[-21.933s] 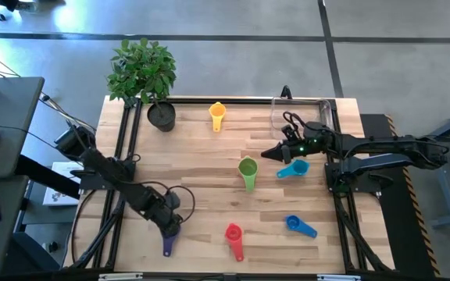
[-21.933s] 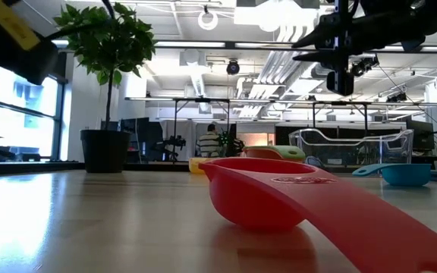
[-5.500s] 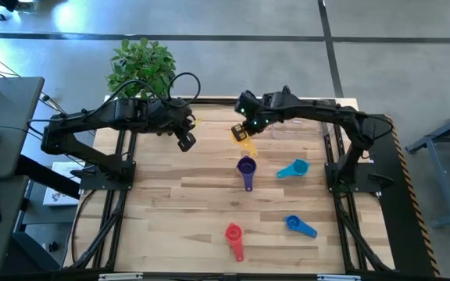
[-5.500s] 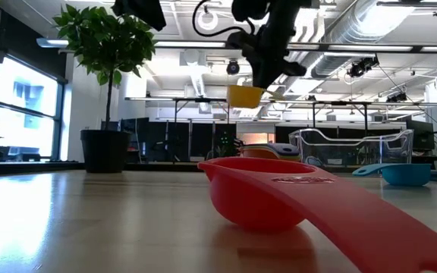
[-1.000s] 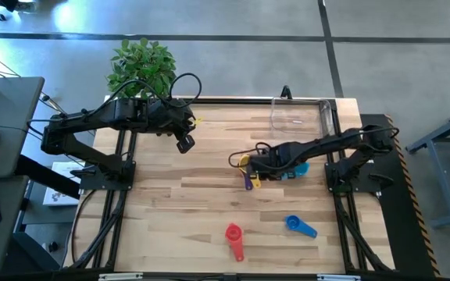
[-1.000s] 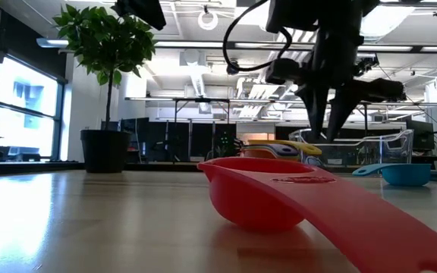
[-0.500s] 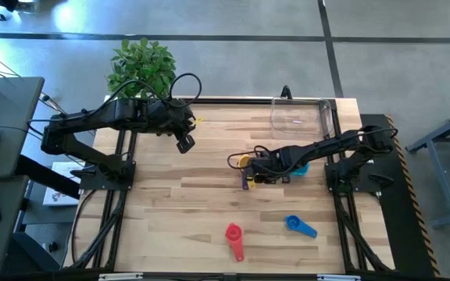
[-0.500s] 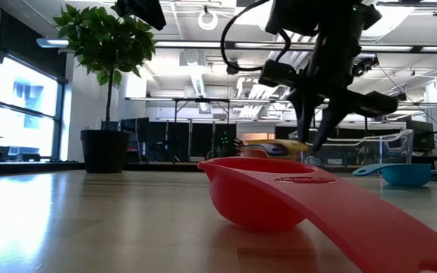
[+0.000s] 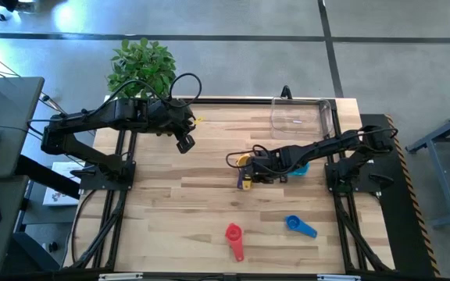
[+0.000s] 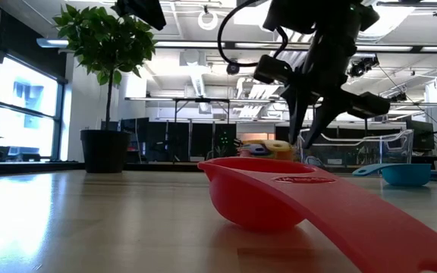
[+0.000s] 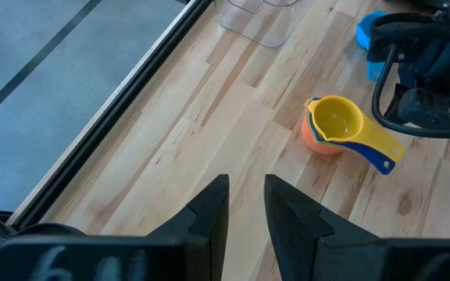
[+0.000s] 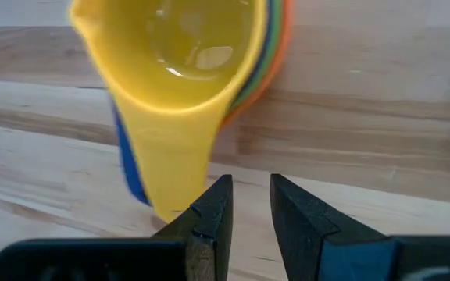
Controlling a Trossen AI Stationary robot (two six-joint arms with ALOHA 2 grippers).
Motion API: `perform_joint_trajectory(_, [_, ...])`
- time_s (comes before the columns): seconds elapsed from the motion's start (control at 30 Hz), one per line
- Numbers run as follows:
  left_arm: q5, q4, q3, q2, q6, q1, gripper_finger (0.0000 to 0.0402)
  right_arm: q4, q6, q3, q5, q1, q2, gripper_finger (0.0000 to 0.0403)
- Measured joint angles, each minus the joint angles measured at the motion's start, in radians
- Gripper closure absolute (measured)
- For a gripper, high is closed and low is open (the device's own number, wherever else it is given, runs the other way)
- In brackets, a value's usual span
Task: Nest measuring cups in basket
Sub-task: Stack the yellow measuring cup on the dark blue measuring cup, then stack the light blue measuring cup on the yellow measuring cup
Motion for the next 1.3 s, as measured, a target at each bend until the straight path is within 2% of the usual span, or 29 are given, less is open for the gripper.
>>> perform_joint_trajectory(0.27, [0.0,0.0,0.0,0.0,0.0,0.0,0.0326,-0.005,0.027,0.0,0.015,0.012,0.021,0.0324])
perform_joint_trajectory(0.6, [0.002,0.003,-0.003,0.0,0.024,0.0,0.0326,0.114,0.034,0.0,0.008,0.014,0.073,0.0324])
perform_joint_trajectory(0.77, [0.097,-0.001,-0.067,0.0,0.015,-0.001,0.0326,0.115,0.033,0.0,0.012,0.014,0.071,0.0324])
perform_joint_trajectory(0.83, [0.104,0.002,-0.096,0.0,0.017,-0.001,0.0326,0.12,0.031,0.0,0.013,0.014,0.071,0.0324])
perform_joint_trajectory(1.13, [0.098,0.009,-0.133,0.0,-0.01,-0.007,0.0326,0.072,0.031,0.0,0.003,0.014,0.047,0.0324])
perform_joint_trajectory(1.3, [0.098,0.009,-0.133,-0.003,-0.009,-0.023,0.0326,-0.041,0.069,0.0,0.052,0.014,-0.011,0.0324])
